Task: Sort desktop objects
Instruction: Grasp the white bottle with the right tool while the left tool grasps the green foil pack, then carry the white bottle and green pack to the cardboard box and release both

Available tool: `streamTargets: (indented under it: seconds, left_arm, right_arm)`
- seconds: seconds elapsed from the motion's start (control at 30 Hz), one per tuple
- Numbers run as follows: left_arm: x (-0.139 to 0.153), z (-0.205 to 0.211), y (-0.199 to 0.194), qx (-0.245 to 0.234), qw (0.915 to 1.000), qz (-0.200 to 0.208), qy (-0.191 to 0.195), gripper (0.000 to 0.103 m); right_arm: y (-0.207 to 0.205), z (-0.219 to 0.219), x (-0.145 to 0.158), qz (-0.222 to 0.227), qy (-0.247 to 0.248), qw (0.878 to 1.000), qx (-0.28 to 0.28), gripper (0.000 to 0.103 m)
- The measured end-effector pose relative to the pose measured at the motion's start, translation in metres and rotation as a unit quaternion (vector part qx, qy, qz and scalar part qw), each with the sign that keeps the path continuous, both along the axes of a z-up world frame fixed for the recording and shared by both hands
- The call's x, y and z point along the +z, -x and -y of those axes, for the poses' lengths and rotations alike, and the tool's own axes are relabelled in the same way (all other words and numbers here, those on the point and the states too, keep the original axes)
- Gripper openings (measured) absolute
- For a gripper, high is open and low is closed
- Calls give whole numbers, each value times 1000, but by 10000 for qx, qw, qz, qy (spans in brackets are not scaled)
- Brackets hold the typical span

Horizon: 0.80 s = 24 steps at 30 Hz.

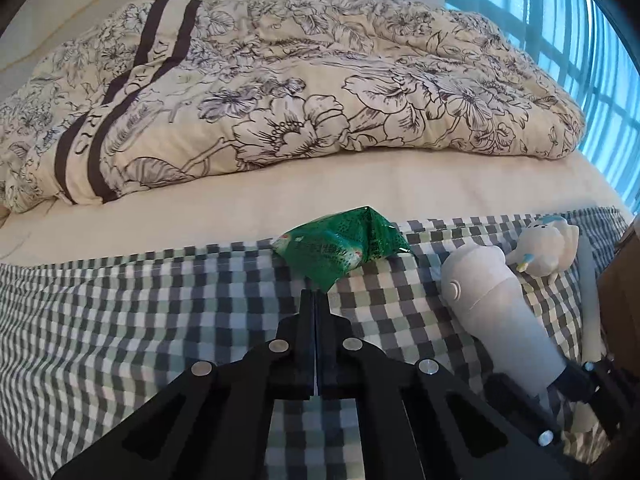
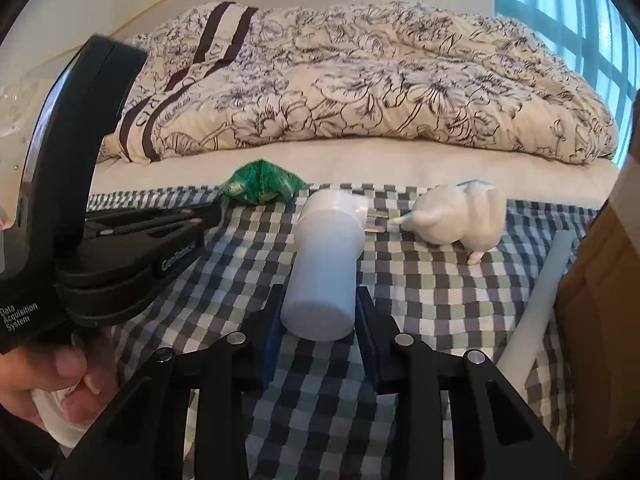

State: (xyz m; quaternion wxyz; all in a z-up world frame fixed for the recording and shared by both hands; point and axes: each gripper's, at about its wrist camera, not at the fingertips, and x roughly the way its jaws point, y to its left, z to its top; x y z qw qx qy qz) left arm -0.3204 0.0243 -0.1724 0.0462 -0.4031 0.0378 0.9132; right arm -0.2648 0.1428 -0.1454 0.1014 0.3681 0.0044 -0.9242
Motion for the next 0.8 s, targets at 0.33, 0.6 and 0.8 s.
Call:
streamTargets:
  seconds: [0.33,0.6,0.8]
  left_arm:
    - [29,2,-22,-40,9995,-298,83,0]
    - [41,1,-8,28,9996,-256,-135,2]
    - [29,-14,9,31,9997,-155,-192,78]
  right_arm:
    - [-13,0,18,-283,11,9996,-7,31]
    - [-29,-9,38,-599,-39,9982,-54,31]
    - [-34,-14,47,-726,-15,9974,-35,30]
